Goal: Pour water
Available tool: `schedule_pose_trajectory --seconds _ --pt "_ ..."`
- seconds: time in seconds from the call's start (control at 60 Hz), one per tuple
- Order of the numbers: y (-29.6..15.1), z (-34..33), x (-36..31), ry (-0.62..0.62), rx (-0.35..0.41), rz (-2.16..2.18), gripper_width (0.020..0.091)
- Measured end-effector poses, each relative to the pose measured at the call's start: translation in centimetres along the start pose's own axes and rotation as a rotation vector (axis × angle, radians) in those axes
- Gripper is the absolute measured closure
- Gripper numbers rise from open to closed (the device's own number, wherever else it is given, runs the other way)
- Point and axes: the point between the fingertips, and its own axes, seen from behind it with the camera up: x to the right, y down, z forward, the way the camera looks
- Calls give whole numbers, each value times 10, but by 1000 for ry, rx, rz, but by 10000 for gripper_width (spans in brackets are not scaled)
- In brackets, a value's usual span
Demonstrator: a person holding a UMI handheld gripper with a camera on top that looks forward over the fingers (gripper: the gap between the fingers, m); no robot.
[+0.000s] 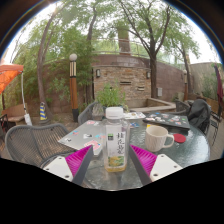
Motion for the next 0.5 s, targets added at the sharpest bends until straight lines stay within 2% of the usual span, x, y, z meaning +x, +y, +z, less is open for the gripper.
schedule_pose_trajectory --seconds 0.117,0.267,0.3,0.333,0.433,0.5 --pt "-3 35 7 31 17 21 273" --pt "-24 65 17 56 91 28 279" --pt "-30 68 18 54 99 17 348" --pt "-29 72 12 38 100 5 504" --pt "-30 77 5 5 126 -22 520" --pt "-28 78 4 -9 113 -35 520"
